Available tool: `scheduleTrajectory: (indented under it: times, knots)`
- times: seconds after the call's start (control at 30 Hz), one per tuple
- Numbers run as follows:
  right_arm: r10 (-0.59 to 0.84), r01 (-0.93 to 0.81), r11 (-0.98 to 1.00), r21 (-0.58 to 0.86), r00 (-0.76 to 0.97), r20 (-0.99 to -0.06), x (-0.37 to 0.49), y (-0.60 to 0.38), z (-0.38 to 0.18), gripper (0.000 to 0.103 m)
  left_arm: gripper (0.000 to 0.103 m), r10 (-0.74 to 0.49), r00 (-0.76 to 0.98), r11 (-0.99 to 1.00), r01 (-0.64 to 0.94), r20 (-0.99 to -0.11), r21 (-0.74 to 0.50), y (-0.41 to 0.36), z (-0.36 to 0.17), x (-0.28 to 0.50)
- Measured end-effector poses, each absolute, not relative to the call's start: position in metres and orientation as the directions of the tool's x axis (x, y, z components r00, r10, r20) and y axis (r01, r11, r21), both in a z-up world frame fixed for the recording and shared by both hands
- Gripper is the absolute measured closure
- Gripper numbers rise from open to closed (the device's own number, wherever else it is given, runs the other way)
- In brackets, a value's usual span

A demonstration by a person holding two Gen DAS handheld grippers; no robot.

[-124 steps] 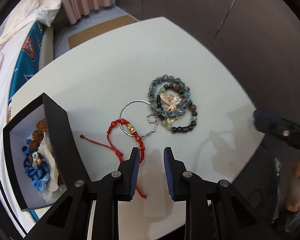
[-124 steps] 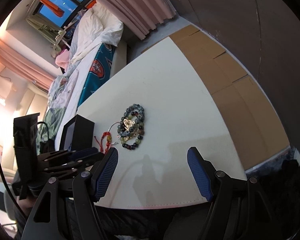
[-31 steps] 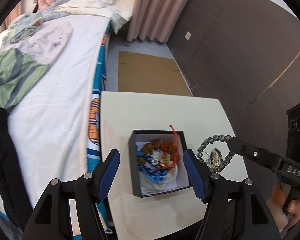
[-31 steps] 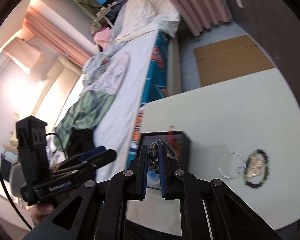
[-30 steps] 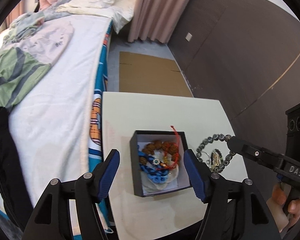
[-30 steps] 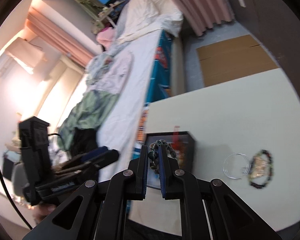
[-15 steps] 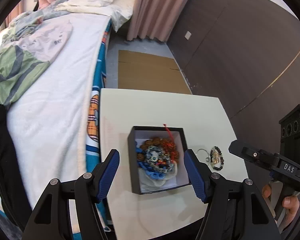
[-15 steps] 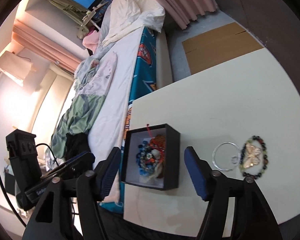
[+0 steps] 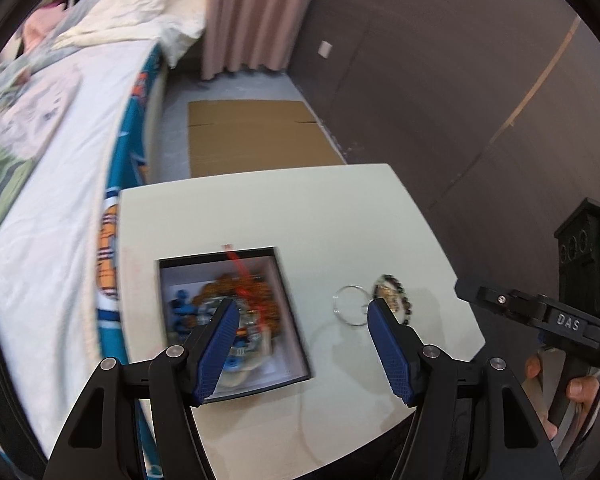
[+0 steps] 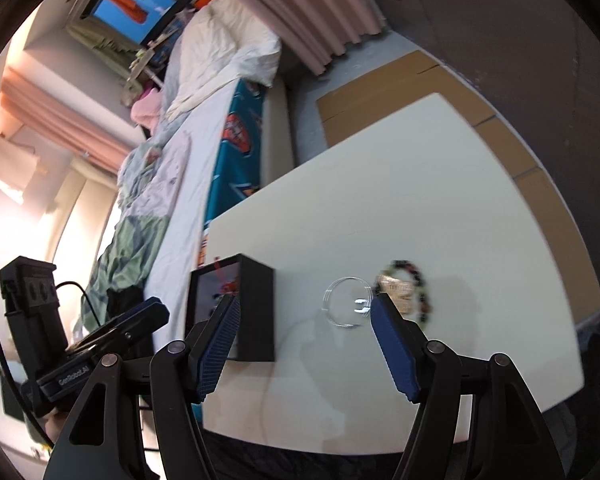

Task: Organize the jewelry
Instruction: 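Reach the left gripper to the large silver hoop and grasp it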

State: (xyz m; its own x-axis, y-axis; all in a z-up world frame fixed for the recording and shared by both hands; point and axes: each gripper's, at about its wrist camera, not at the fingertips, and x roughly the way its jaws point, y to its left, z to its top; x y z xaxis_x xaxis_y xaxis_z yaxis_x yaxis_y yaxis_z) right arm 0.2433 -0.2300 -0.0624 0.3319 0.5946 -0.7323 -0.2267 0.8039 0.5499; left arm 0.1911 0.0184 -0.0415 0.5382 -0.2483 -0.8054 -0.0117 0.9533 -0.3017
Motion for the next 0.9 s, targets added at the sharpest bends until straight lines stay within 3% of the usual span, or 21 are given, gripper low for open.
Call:
scheduleTrajectory:
  times: [0.37, 0.7, 0.9]
  knots:
    - [0.557, -0.15, 0.827, 0.541, 0.346, -0.755, 0.241, -0.275, -0.086, 0.034, 0.037, -0.239, 0.442, 0.971, 0.107, -0.865, -0.213, -0.043, -0.062, 0.211]
    - [0.563, -0.101, 0.818, 0.567, 0.342, -0.752, 0.242, -0.304, -0.109, 0.034, 0.062, -0.16, 0.358, 0.973, 0.217, -0.92, -0.084, -0.083, -0.095, 0.224]
    - [0.564, -0.075, 0.814, 0.577, 0.344, -0.751, 0.241, -0.319, -0.116, 0.034, 0.068, -0.094, 0.317, 0.958, 0.288, -0.944, 0.001, -0.102, -0.115, 0.234]
